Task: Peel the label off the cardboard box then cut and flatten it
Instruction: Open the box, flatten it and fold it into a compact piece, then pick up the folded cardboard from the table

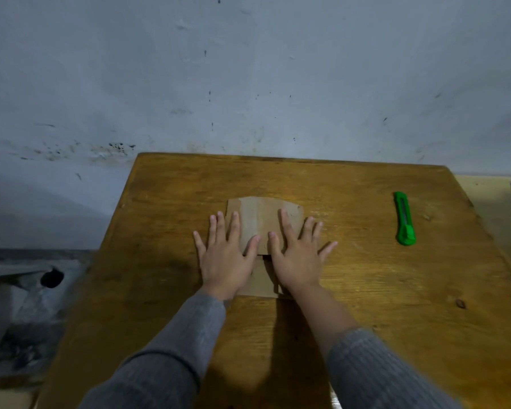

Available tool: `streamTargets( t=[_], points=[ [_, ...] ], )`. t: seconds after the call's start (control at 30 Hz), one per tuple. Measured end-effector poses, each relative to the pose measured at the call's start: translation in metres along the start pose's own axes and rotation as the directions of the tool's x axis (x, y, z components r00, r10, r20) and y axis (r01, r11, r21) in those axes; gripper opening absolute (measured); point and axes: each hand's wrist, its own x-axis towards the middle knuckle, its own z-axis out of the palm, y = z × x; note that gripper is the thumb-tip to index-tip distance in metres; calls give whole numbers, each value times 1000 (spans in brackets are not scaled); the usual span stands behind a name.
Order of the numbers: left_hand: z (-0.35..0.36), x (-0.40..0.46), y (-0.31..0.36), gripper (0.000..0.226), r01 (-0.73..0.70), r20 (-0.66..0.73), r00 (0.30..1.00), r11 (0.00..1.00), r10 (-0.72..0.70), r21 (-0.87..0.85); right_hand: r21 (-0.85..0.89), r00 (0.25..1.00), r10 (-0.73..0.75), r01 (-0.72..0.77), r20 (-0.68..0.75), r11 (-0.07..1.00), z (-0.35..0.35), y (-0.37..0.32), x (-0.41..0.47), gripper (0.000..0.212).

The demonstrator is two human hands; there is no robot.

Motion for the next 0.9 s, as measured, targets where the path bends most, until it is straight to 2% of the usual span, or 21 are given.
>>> streamTargets(
  t=[0.13, 0.2, 0.27, 0.43, 0.63, 0.9],
  points=[
    [-2, -7, -2, 70, -16, -56, 998, 974, 3, -227, 198, 995, -75, 85, -59, 976, -6, -1, -7, 47],
    [-9, -16, 0, 71, -6, -62, 998, 917, -21, -400, 245, 988, -97, 124, -118, 962, -11, -3, -16, 46],
    [-18, -24, 5, 73, -34, -94, 995, 866, -15, -499, 265, 978, -97, 145, -185, 953, -20, -7, -23, 46],
    [-37, -37, 34, 74, -178, -208, 975, 824, 74, -538, 252, 949, -102, 181, -298, 951, -54, 6, -39, 47],
    [-38, -79, 86, 74, -252, -205, 966, 744, 156, -619, 233, 930, -58, 152, -364, 960, -91, 52, -74, 48],
    [-13, -176, 167, 74, -304, -197, 953, 739, 232, -601, 231, 909, 5, 100, -416, 968, -130, 150, -157, 49]
  ],
)
